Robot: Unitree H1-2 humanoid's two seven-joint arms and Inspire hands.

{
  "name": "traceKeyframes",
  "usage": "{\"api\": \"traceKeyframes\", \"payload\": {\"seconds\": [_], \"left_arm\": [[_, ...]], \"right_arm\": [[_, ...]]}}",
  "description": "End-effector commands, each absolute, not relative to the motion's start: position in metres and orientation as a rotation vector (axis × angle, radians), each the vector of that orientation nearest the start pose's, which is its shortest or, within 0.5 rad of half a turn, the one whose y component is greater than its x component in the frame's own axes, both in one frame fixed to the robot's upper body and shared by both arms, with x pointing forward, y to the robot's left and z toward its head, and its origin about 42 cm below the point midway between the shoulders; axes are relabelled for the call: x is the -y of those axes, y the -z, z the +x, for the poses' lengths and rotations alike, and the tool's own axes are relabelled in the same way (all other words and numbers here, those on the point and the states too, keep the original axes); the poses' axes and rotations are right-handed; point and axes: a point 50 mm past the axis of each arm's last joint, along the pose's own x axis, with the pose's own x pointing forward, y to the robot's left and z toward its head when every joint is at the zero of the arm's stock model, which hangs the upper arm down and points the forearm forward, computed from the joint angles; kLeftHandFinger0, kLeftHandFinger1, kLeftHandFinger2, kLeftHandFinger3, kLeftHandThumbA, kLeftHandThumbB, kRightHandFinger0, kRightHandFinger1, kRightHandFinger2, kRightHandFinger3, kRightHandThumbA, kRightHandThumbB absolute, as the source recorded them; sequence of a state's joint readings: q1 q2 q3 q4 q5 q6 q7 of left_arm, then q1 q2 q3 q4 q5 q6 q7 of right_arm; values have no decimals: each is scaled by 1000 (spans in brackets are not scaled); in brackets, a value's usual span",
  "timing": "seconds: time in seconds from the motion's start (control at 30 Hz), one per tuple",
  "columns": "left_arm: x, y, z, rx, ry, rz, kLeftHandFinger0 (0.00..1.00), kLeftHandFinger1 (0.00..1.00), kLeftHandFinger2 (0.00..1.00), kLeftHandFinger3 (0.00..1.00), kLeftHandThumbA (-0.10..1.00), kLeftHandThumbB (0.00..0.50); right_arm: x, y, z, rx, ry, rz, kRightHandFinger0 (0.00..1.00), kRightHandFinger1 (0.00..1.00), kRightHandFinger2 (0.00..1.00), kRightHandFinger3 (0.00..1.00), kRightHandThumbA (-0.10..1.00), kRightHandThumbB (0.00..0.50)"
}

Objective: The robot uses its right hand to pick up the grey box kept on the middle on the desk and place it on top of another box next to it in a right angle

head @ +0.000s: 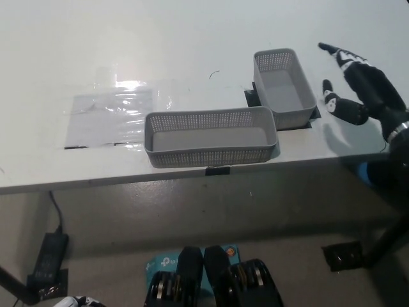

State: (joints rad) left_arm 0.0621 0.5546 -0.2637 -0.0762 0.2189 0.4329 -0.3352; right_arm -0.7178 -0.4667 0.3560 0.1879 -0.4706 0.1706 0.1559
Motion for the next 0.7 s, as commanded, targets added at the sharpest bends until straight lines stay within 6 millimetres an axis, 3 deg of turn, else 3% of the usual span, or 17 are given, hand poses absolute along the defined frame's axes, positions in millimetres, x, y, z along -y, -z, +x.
{"api": "traceKeyframes", "payload": {"seconds": [0.0,0.13,0.27,0.3,0.37,0.5,0.67], "left_arm": [[-339,-94,247,-540,428,767,342,351,539,677,241,333],[-338,-96,247,-539,440,778,439,421,605,710,270,334],[-339,-97,251,-542,434,770,391,373,566,691,253,337],[-339,-97,252,-543,435,768,304,310,501,669,258,338],[-339,-97,253,-562,430,753,294,318,508,683,259,344],[-340,-99,257,-549,440,775,434,420,598,730,271,330],[-338,-102,258,-553,439,791,422,415,580,707,283,341]], "right_arm": [[224,-323,478,390,-243,-1235,1000,1000,1000,1000,276,382],[213,-317,481,388,-239,-1291,1000,1000,1000,1000,331,381],[193,-310,482,410,-272,-1307,1000,1000,1000,1000,292,370],[190,-307,483,411,-289,-1310,1000,1000,1000,1000,295,365],[185,-301,484,420,-299,-1324,1000,1000,1000,1000,288,366],[182,-286,486,408,-331,-1358,1000,1000,1000,1000,240,359],[192,-257,491,344,-355,-1393,1000,1000,1000,1000,197,354]]}}
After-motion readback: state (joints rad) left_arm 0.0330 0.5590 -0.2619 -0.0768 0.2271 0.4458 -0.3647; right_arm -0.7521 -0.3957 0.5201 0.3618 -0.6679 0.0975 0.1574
